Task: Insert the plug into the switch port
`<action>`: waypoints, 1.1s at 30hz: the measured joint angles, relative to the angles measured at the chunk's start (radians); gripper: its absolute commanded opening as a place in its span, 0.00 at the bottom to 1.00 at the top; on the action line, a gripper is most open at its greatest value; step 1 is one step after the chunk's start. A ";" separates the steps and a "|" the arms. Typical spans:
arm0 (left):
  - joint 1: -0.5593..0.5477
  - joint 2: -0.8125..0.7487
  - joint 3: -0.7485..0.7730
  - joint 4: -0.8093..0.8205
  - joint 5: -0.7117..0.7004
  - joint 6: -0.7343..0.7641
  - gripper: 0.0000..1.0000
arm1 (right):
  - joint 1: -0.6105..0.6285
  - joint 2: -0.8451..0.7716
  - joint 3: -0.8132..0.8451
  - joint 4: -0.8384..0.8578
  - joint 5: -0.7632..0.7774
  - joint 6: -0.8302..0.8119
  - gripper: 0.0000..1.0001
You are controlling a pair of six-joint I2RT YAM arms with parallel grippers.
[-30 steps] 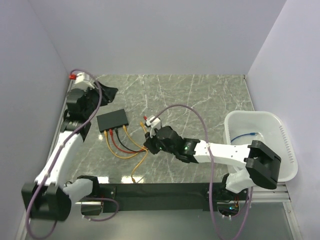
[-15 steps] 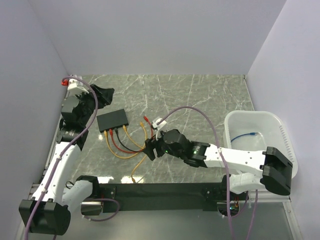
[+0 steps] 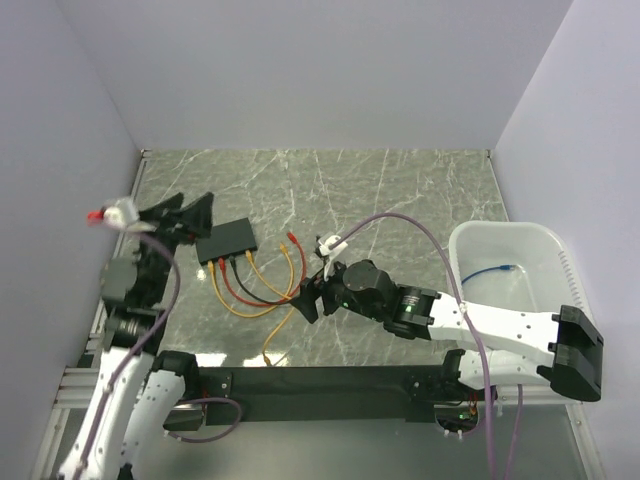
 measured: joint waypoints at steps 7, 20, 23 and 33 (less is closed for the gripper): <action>-0.002 -0.267 -0.140 0.143 -0.139 0.011 0.90 | 0.003 -0.035 -0.014 0.004 -0.010 0.029 0.87; -0.003 -0.216 -0.140 0.141 -0.195 0.014 0.89 | 0.008 -0.006 -0.014 0.000 -0.011 0.051 0.88; -0.003 -0.214 -0.140 0.138 -0.199 0.014 0.89 | 0.008 0.002 -0.014 0.000 -0.010 0.054 0.89; -0.003 -0.209 -0.140 0.137 -0.208 0.014 0.89 | 0.011 0.005 -0.014 0.000 -0.010 0.060 0.94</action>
